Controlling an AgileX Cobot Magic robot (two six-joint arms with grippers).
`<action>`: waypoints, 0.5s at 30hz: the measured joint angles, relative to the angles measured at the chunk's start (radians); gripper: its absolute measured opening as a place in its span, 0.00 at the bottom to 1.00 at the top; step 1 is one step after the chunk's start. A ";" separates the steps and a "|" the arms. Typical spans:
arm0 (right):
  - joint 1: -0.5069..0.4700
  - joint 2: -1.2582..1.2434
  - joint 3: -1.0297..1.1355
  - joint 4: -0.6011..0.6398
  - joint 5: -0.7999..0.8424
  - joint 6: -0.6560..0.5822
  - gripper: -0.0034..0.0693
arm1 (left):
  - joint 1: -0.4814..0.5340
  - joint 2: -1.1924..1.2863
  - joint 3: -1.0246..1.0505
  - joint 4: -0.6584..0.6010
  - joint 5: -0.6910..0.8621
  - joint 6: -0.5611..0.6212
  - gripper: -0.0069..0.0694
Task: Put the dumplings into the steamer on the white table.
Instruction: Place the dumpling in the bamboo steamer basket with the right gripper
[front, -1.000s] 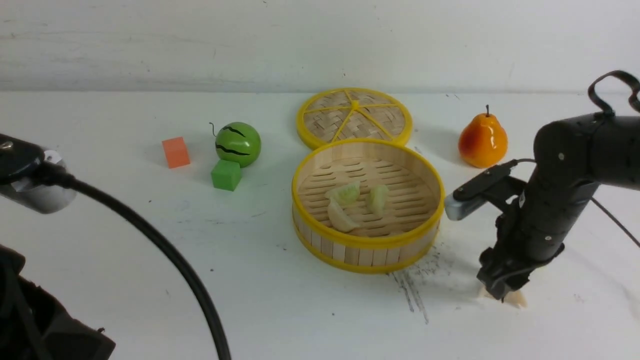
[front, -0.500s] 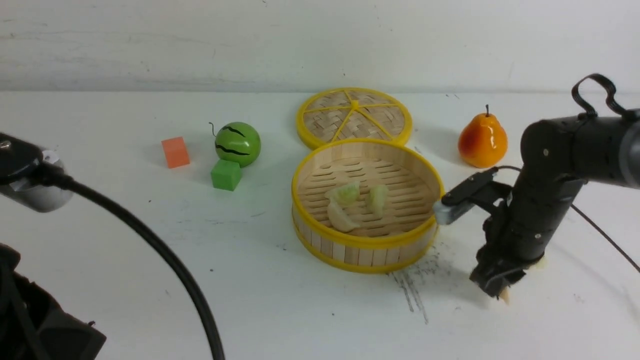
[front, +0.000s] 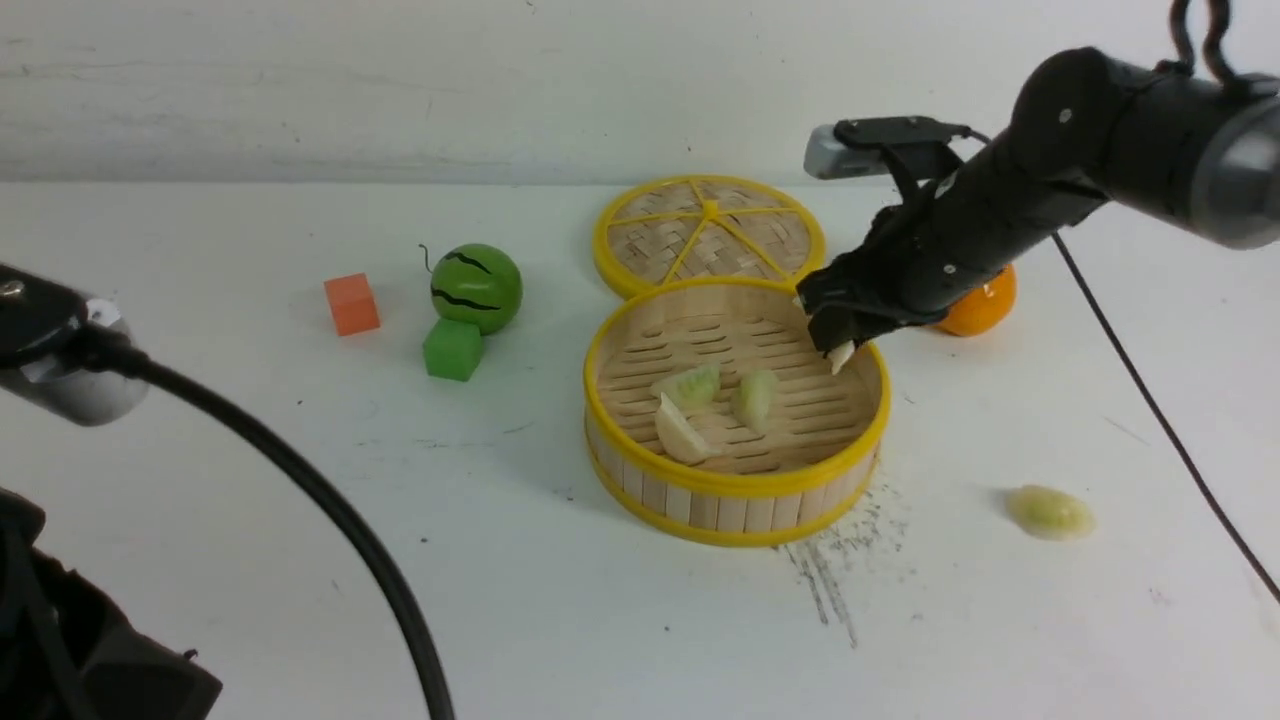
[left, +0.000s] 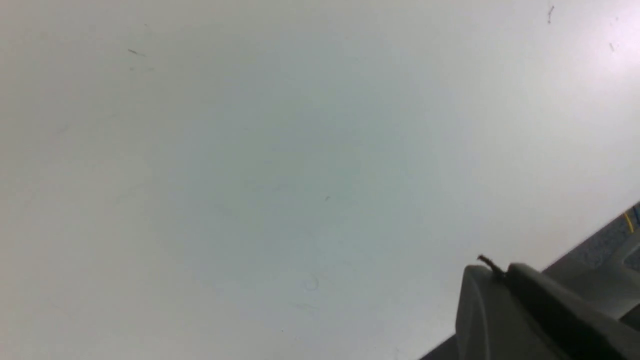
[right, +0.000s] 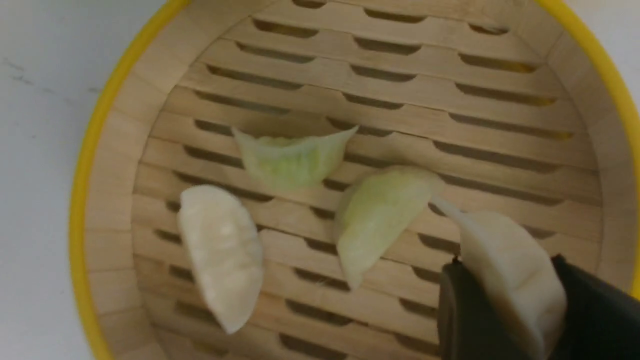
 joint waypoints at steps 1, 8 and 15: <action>0.000 0.021 -0.001 0.000 -0.002 0.006 0.32 | 0.000 0.000 0.000 -0.007 0.000 0.000 0.14; 0.002 0.086 -0.008 -0.001 -0.006 0.023 0.47 | 0.000 0.000 0.000 -0.019 0.000 0.000 0.14; 0.001 0.021 -0.079 -0.071 0.167 0.026 0.80 | 0.000 0.000 0.000 -0.039 0.000 0.000 0.16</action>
